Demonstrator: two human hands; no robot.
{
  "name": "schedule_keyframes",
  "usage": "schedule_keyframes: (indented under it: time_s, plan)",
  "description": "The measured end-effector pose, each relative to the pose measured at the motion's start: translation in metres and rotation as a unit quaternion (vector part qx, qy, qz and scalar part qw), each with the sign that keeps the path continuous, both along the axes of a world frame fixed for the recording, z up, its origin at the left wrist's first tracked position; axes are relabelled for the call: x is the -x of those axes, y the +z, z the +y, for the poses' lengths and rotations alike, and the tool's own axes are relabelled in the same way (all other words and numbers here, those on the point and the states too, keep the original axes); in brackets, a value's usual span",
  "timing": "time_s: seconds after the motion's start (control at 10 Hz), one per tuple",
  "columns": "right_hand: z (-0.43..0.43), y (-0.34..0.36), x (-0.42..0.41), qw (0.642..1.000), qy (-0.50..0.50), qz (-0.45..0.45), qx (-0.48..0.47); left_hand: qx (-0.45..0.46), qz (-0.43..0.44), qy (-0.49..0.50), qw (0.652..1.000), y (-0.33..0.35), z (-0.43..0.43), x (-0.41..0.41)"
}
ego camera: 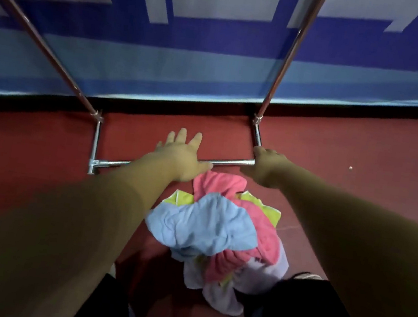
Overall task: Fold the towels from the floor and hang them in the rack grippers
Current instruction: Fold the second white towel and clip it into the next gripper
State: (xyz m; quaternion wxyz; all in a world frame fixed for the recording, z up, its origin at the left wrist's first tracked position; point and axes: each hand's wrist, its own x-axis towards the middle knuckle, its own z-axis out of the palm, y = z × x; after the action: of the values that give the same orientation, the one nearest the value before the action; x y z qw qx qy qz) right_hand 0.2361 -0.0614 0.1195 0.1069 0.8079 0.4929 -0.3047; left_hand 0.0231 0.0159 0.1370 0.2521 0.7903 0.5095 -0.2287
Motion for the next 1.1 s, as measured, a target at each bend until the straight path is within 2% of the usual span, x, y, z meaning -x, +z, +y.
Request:
schedule_keyframes:
  time_s: [0.1, 0.4, 0.5, 0.7, 0.9, 1.1]
  plan:
    - [-0.011, -0.045, 0.001, 0.999, -0.009, 0.018, 0.032, 0.031, 0.001, -0.003, 1.0, -0.047, -0.006, -0.012]
    - [-0.028, -0.132, 0.017, 0.985, 0.058, 0.049, 0.153, 0.099, -0.009, -0.038, 0.994, -0.15, -0.026, -0.02]
    - [-0.032, -0.161, 0.02, 0.984, 0.064, 0.071, 0.153, 0.107, -0.031, -0.049, 0.993, -0.172, -0.035, -0.013]
    - [-0.022, -0.179, 0.026, 0.976, 0.026, 0.116, 0.183, 0.119, -0.038, -0.051, 0.991, -0.187, -0.035, -0.006]
    - [-0.027, -0.186, 0.025, 0.98, 0.02, 0.08, 0.181, 0.123, -0.054, -0.075, 0.988, -0.19, -0.039, -0.011]
    - [-0.031, -0.177, 0.025, 0.978, 0.04, 0.086, 0.187, 0.124, -0.045, -0.087, 0.987, -0.19, -0.04, -0.018]
